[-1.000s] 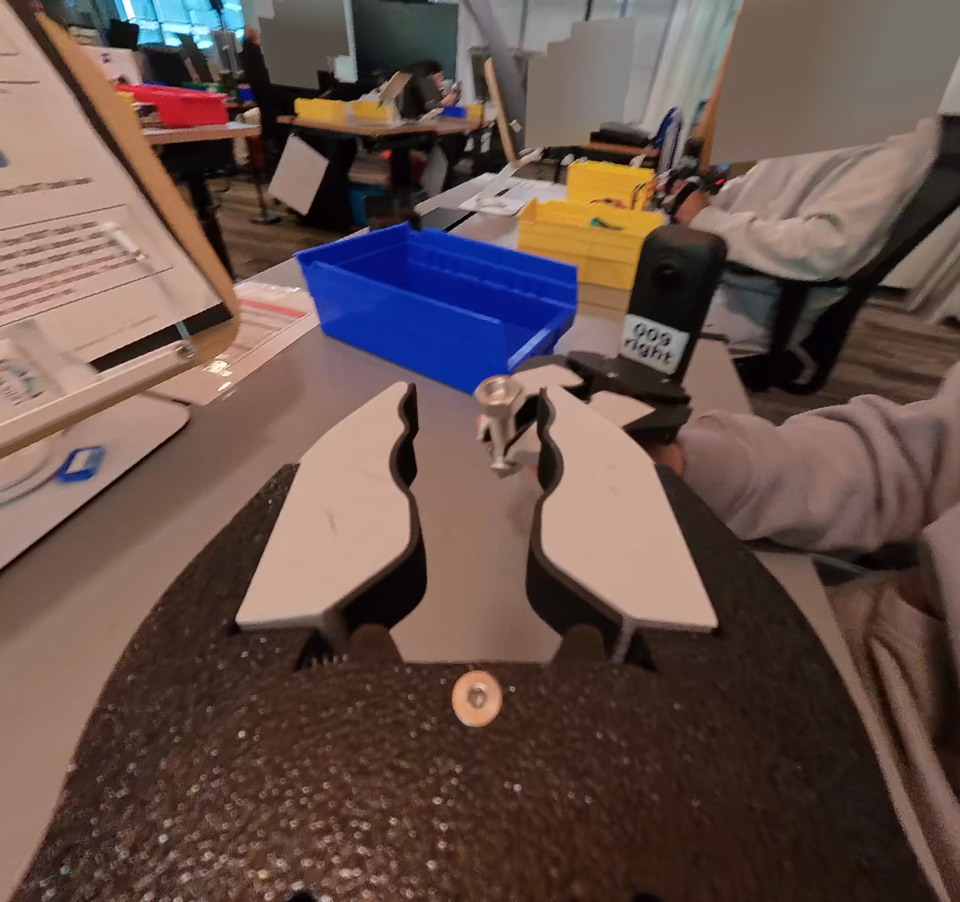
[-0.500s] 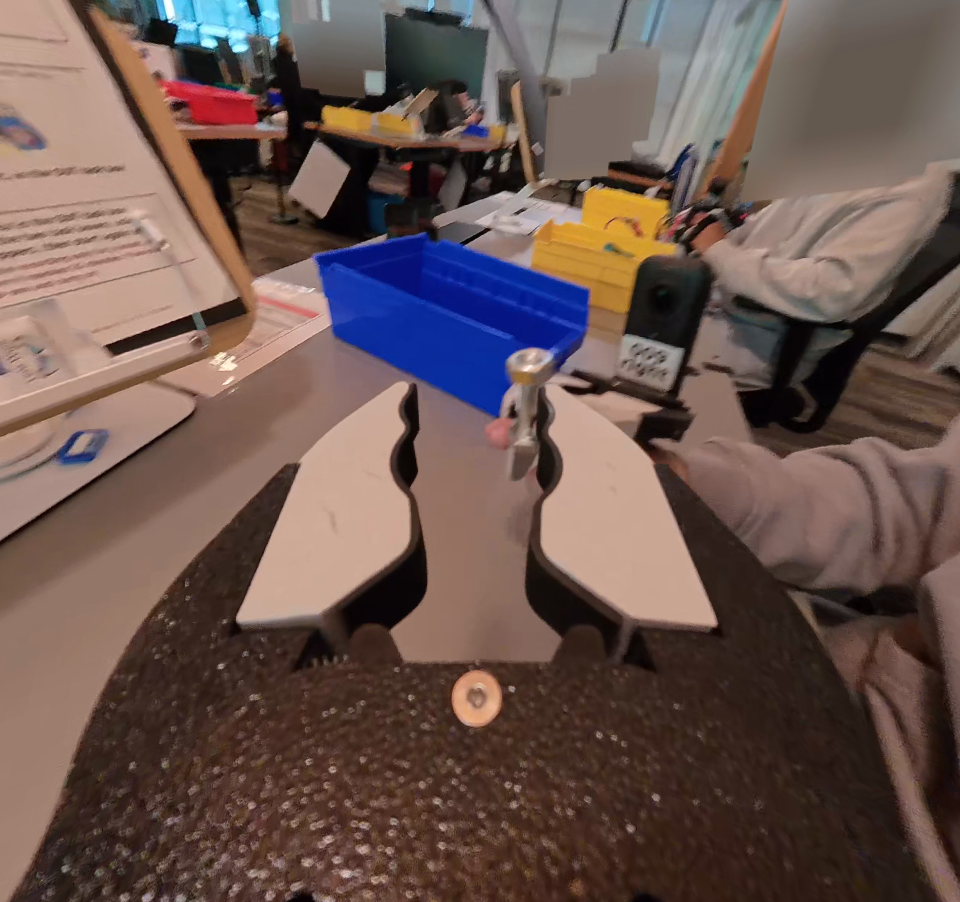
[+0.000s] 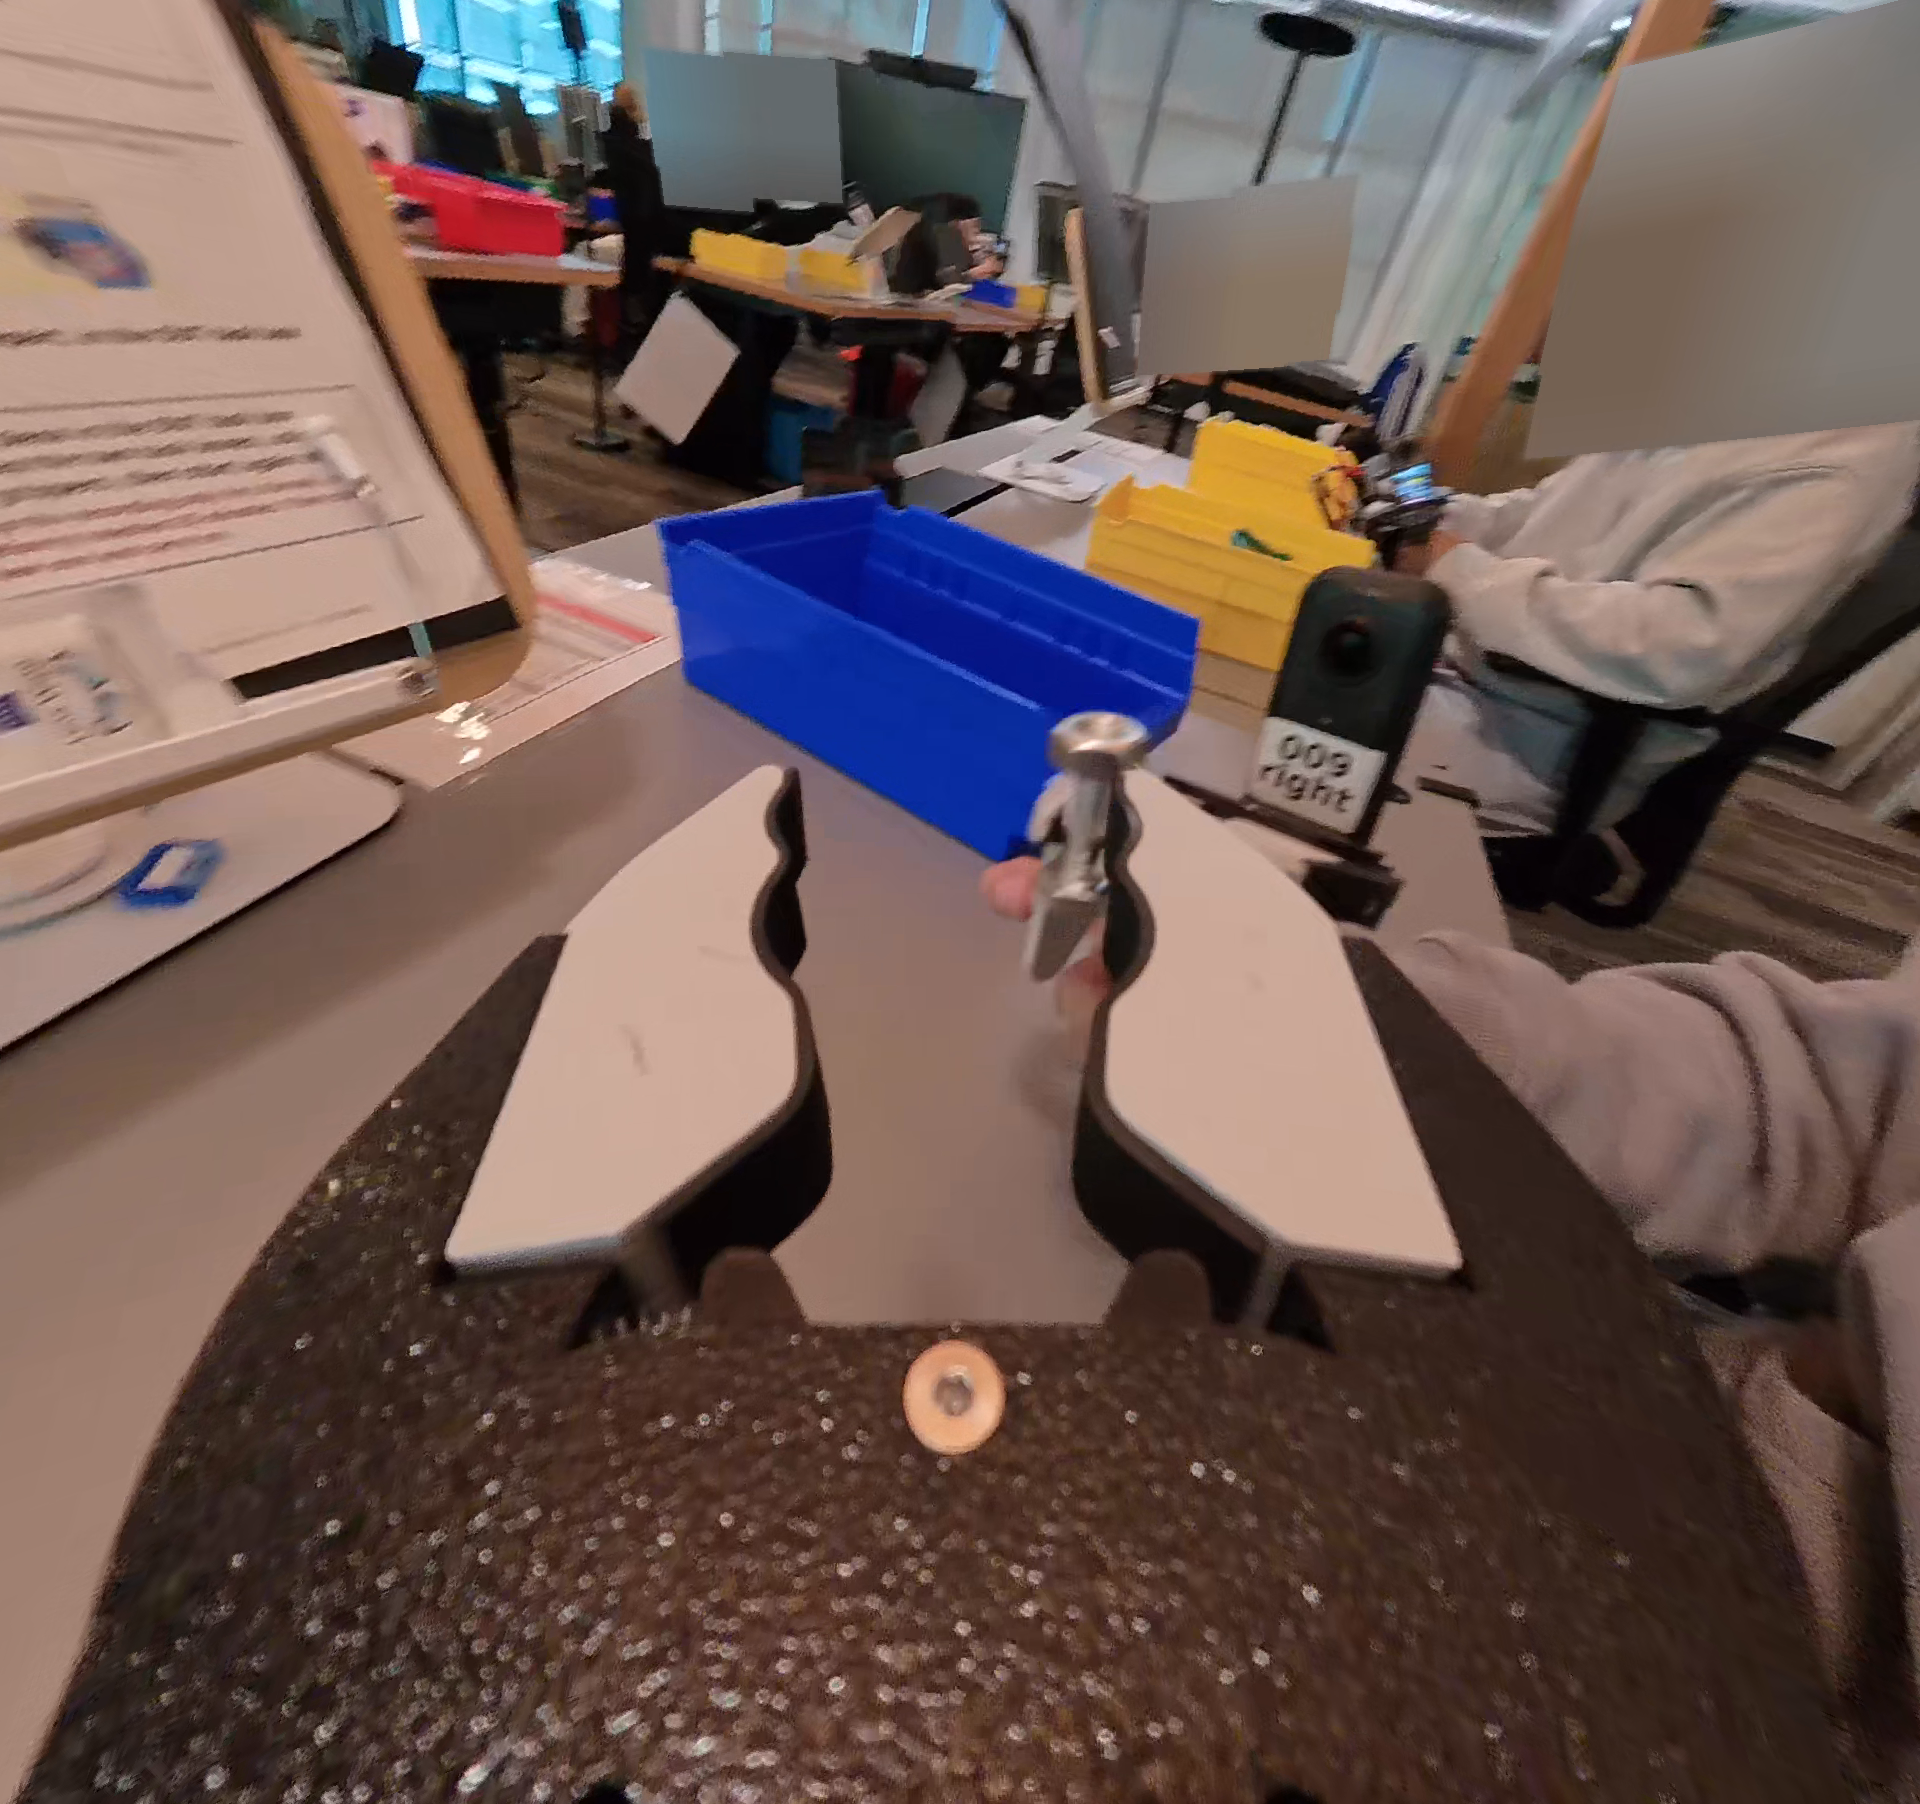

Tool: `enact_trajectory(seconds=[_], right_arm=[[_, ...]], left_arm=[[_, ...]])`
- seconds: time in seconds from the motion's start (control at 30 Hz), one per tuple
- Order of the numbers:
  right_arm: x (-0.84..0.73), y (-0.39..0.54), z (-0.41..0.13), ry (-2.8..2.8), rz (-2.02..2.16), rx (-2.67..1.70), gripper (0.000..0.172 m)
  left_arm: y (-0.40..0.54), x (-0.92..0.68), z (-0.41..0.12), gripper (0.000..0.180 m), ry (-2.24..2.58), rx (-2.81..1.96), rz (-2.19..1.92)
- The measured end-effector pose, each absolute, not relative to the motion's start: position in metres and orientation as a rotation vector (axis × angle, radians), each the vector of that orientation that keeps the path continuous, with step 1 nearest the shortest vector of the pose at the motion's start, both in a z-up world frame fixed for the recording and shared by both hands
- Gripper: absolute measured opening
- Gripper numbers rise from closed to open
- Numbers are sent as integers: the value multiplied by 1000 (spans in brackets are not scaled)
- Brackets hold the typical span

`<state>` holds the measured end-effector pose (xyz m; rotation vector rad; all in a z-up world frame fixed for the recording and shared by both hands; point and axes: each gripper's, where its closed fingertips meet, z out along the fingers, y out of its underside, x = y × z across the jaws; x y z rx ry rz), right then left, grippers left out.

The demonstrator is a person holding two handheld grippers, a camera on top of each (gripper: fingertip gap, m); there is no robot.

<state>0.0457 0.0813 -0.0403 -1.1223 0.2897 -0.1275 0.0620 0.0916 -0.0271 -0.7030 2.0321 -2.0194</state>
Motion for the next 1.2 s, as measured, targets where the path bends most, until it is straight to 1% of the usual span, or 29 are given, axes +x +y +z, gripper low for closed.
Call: enact_trajectory(seconds=[0.07,0.17,0.3,0.33,0.37,0.43,0.63,0.77,0.9,0.93,0.97,1.0,1.13,1.2], right_arm=[[43,84,-41,280,-129,-1129,9],[40,85,-40,259,-146,-1141,9],[45,84,-44,290,-156,-1157,9],[46,83,-44,292,-153,-1148,9],[46,81,-42,288,-143,-1132,9],[47,80,-41,294,-149,-1134,9],[45,82,-42,289,-151,-1140,9],[42,82,-39,277,-151,-1136,9],[46,83,-43,297,-161,-1158,9],[48,81,-44,308,-163,-1152,9],[45,80,-42,291,-142,-1132,9],[45,79,-39,290,-129,-1119,9],[42,82,-39,274,-168,-1146,9],[41,84,-40,272,-155,-1149,9]], left_arm=[[80,57,-24,60,2049,-665,-2030],[75,61,-27,60,2039,-690,-2014],[91,69,-34,64,2000,-776,-2005],[100,75,-38,58,1983,-826,-1956],[111,82,-43,47,1962,-875,-1889],[120,85,-45,52,1949,-901,-1853],[88,60,-21,65,1982,-743,-2080],[80,66,-30,66,2000,-774,-2032],[90,72,-36,72,1987,-840,-2021],[96,76,-39,71,1966,-873,-1991],[104,81,-40,59,1932,-914,-1954],[111,85,-40,57,1904,-940,-1939],[102,74,-27,58,1917,-903,-2064],[88,67,-24,61,1953,-842,-2075]])
